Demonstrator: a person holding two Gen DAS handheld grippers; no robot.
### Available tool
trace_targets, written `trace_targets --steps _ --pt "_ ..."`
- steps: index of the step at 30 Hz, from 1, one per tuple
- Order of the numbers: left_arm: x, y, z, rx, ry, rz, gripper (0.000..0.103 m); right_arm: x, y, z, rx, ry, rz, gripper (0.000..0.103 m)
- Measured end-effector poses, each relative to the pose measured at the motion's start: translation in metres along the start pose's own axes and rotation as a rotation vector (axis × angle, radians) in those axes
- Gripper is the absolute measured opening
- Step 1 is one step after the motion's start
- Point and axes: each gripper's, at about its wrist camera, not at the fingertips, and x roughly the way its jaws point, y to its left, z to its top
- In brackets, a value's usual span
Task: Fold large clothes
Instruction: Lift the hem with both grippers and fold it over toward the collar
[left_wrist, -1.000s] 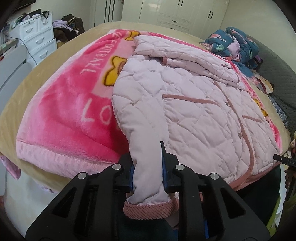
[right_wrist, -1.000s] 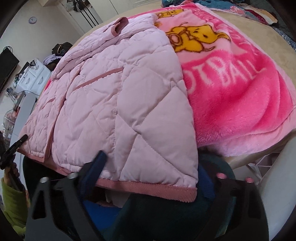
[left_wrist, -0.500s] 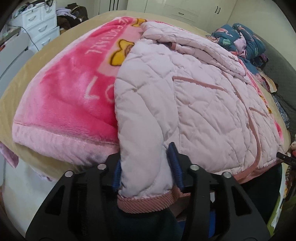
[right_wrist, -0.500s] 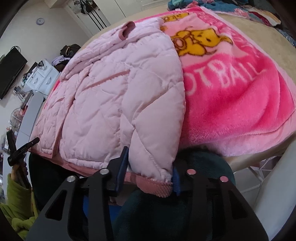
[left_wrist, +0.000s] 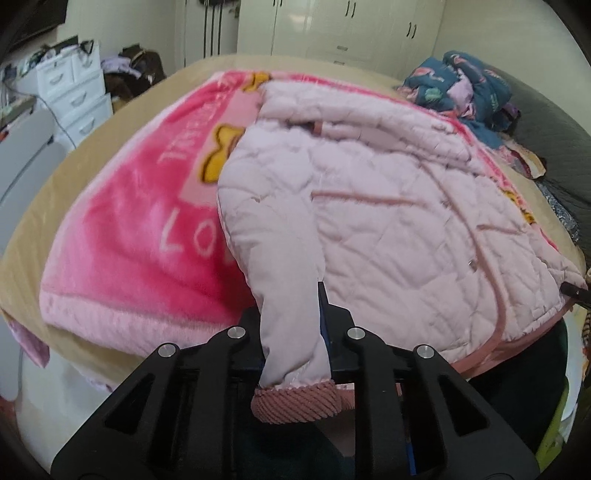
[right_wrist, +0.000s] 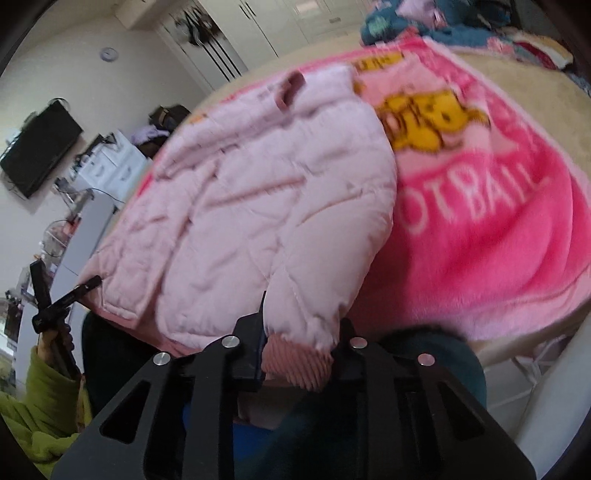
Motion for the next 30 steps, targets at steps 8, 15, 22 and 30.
trace_targets --steps 8,15,22,30 --pt "-0.016 -0.007 0.019 0.000 -0.075 -0.015 0.011 -0.029 0.024 0.019 -0.072 -0.198 0.001 0.016" --pt "-0.025 -0.011 0.034 -0.006 -0.118 -0.032 0.011 -0.032 0.022 0.036 -0.042 -0.233 0.022 0.015" --pt "-0.029 -0.011 0.055 -0.015 -0.165 -0.055 0.011 -0.038 0.028 0.053 -0.030 -0.266 0.038 0.015" --pt "-0.030 -0.007 0.101 -0.044 -0.231 -0.087 0.011 -0.044 0.034 0.099 -0.028 -0.333 0.062 0.014"
